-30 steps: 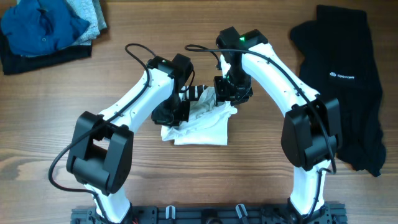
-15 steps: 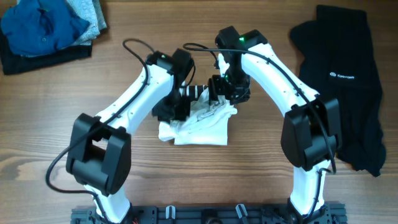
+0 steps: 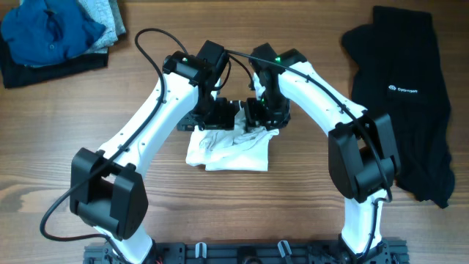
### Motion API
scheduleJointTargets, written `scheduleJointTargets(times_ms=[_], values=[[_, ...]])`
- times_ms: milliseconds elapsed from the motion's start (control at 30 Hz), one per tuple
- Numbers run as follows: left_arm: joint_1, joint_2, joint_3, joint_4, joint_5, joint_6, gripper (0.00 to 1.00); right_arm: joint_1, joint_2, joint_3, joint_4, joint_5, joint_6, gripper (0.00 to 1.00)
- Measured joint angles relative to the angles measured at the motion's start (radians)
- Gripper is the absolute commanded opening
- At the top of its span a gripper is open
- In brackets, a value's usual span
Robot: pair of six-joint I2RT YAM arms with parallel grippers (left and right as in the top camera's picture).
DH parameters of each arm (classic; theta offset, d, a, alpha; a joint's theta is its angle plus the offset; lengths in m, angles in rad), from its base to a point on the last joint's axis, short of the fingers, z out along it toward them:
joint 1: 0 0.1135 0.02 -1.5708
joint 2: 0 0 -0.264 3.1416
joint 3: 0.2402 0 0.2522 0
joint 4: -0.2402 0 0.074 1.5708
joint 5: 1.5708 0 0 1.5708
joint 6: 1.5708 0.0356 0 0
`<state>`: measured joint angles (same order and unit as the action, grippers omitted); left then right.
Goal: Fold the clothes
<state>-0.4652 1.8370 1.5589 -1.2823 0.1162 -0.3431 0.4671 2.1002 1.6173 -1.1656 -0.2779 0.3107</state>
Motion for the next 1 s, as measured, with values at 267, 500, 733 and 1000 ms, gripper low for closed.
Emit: scheduleJointTargets(times_ms=[267, 500, 733, 1000], values=[[0.000, 0.000, 0.000, 0.007, -0.014, 0.000, 0.90, 0.000, 0.000, -0.025, 0.000, 0.010, 0.019, 0.33], [0.000, 0.000, 0.000, 0.007, -0.015, 0.000, 0.91, 0.000, 0.000, -0.025, -0.004, 0.013, 0.034, 0.05], [0.000, 0.000, 0.000, 0.008, -0.023, 0.000, 0.91, 0.000, 0.000, -0.025, -0.125, 0.037, 0.052, 0.04], [0.000, 0.000, 0.000, 0.040, -0.023, 0.000, 0.93, 0.000, -0.011, -0.025, -0.291, 0.059, 0.066, 0.69]])
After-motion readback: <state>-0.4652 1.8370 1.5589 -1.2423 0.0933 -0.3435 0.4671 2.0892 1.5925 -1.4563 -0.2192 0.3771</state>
